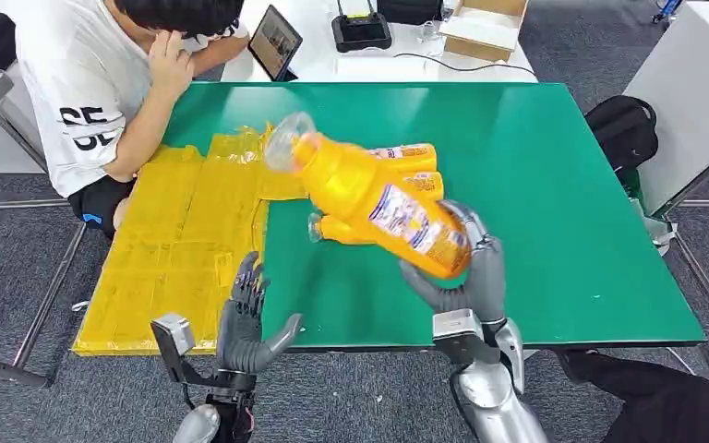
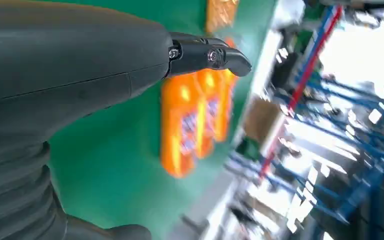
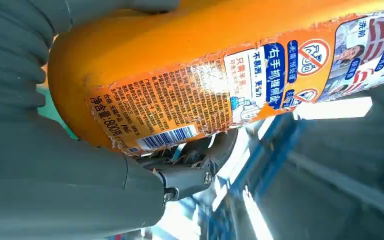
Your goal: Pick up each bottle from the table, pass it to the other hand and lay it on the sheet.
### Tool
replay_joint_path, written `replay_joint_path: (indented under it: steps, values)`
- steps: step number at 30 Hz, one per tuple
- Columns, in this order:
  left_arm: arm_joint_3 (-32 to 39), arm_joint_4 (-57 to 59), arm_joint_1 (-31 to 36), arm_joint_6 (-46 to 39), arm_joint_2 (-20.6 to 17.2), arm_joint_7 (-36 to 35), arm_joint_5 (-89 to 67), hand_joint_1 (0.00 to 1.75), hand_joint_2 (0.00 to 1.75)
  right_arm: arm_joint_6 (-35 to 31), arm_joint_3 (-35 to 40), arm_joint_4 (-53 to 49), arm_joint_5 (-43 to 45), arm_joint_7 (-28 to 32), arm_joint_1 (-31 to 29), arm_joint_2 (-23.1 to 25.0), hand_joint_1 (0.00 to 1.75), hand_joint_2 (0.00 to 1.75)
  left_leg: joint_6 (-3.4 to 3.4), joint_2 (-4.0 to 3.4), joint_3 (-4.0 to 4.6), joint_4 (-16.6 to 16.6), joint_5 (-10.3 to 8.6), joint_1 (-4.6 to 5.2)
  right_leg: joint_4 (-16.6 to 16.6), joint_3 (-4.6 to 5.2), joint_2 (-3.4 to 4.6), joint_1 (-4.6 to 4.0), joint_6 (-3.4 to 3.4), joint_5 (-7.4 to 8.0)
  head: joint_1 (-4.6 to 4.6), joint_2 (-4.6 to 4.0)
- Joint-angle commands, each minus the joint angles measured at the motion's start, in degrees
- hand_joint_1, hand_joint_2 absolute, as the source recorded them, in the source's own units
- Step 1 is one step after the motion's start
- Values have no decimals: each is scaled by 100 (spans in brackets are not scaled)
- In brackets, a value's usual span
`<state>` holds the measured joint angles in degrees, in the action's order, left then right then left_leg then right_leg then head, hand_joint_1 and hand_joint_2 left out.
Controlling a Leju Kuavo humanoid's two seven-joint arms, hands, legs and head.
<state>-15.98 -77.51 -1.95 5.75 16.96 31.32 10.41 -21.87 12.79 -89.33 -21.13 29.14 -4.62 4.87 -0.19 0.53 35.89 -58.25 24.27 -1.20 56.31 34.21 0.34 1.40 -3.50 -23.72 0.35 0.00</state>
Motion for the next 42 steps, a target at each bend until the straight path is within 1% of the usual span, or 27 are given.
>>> replay_joint_path:
  steps: [1,2,3,4,5,8,10,13,17,18,20,21,22,24,25,26,27,28,30,31,33,34,37,38,40,41,42]
  values:
    - [-399,-578,118,521,-286,-255,602,0,175,474,256,1376,17,215,126,292,175,175,6,-14,-47,13,14,-5,-15,-45,5,-10,23,-9,-2,0]
    - [-404,-581,121,522,-283,-255,601,0,175,471,271,1389,5,234,139,300,175,175,6,-15,-50,13,15,-6,-17,-48,6,-12,24,-9,0,0]
    - [-433,-556,141,599,-288,-310,713,0,175,557,367,1560,-56,250,157,332,175,175,4,-8,-29,10,8,-7,-15,-30,2,-11,17,-4,-2,0]
    - [-446,-543,153,601,-284,-310,713,0,175,538,408,1616,-92,271,173,355,175,175,6,-12,-40,12,11,-4,-14,-38,4,-9,21,-7,0,0]
    - [-455,-499,168,616,-282,-329,748,0,175,557,432,1725,-89,275,169,390,175,175,4,-8,-28,10,7,-4,-12,-27,3,-7,16,-4,0,0]
    - [-477,-385,173,628,-261,-347,779,0,175,631,594,1946,-193,291,146,427,175,175,4,-15,-37,13,10,-5,-15,-34,8,-9,20,-5,-2,0]
    - [-481,-353,182,625,-258,-347,782,0,175,632,613,1982,-207,290,133,442,175,175,2,-6,-15,8,3,-2,-9,-14,1,-4,11,-2,-2,0]
    - [-543,-248,209,674,-271,-388,752,0,175,798,777,2130,-278,238,76,465,175,175,5,-14,-37,12,10,-2,-13,-33,6,-6,20,-6,-2,0]
    - [-593,-143,237,717,-250,-408,720,0,175,881,972,2319,-384,195,3,522,175,175,3,-7,-16,8,3,-1,-8,-14,3,-3,11,-2,0,0]
    - [-593,-143,237,717,-250,-408,720,0,175,881,972,2319,-384,195,3,522,175,175,5,-15,-36,13,9,-1,-13,-32,7,-5,20,-5,0,0]
    - [-594,-139,242,720,-252,-411,718,0,175,884,974,2326,-383,195,-3,521,175,175,5,-8,-27,10,6,-1,-11,-25,2,-4,17,-5,-2,0]
    - [-603,-110,255,727,-252,-425,700,0,175,968,1051,2377,-401,176,-28,523,175,175,4,-6,-17,7,5,-1,-8,-16,2,-3,13,-3,0,0]
    - [-608,-76,269,730,-248,-434,684,0,175,1044,1121,2427,-413,157,-43,539,175,175,6,-11,-32,10,9,-2,-12,-30,4,-6,19,-5,0,0]
    - [-622,-2,307,723,-239,-444,623,0,175,1190,1315,2567,-453,137,-81,562,175,175,3,-8,-16,8,4,-1,-9,-14,3,-4,12,-2,0,0]
    - [-609,44,326,709,-230,-439,602,0,175,1316,1424,2652,-441,127,-88,580,175,175,5,-10,-33,11,8,-2,-13,-31,3,-7,20,-5,0,0]
    - [-594,91,343,704,-215,-440,585,0,175,1583,1552,2731,-351,112,-93,567,175,175,4,-11,-27,11,6,-1,-11,-24,4,-5,17,-3,-2,0]
    - [-599,119,366,698,-215,-436,549,0,175,1656,1624,2790,-336,108,-93,553,175,175,3,-10,-22,10,5,-2,-11,-19,5,-5,14,-2,0,0]
    - [-599,134,374,671,-213,-414,496,0,175,1726,1737,2867,-388,89,-110,526,175,175,4,-14,-36,12,9,-3,-14,-32,6,-8,20,-5,-2,0]
    - [-601,208,403,671,-196,-423,458,0,175,1843,1867,3068,-396,84,-141,526,175,175,3,-3,-20,10,4,-3,-11,-20,-2,-6,13,-3,0,0]
    - [-606,232,412,673,-188,-422,444,0,175,1880,1902,3149,-395,89,-158,527,175,175,5,-6,-35,12,8,-5,-16,-34,-2,-10,20,-6,-2,0]
    - [-613,252,423,675,-181,-424,434,0,175,1997,1934,3246,-355,105,-172,539,175,175,4,-4,-22,10,4,-3,-12,-21,-3,-6,13,-4,-2,0]
    - [-615,253,423,675,-179,-424,434,0,175,1995,1935,3253,-356,105,-161,535,175,175,6,-5,-35,11,8,-5,-16,-35,-5,-10,20,-7,-2,0]
    - [-614,281,435,669,-172,-423,427,0,175,2044,1955,3326,-352,104,-165,546,175,175,3,3,-13,8,2,-2,-10,-13,-9,-4,11,-4,-2,0]
    - [-613,293,438,671,-171,-424,423,0,175,2075,1987,3362,-356,96,-167,539,175,175,4,2,-24,9,6,-4,-12,-24,-10,-7,16,-8,0,0]
    - [-595,311,446,676,-164,-420,430,0,175,2117,1997,3424,-364,82,-173,536,175,175,2,2,-12,6,2,-3,-8,-12,-7,-4,10,-4,0,0]
    - [-595,311,446,676,-164,-420,430,0,175,2117,1997,3424,-364,82,-173,536,175,175,4,3,-29,10,7,-3,-12,-29,-11,-7,18,-9,-2,0]
    - [-593,310,449,677,-165,-420,430,0,175,2115,1993,3430,-363,83,-164,527,175,175,2,3,-17,7,4,-4,-9,-17,-10,-6,14,-6,-2,0]
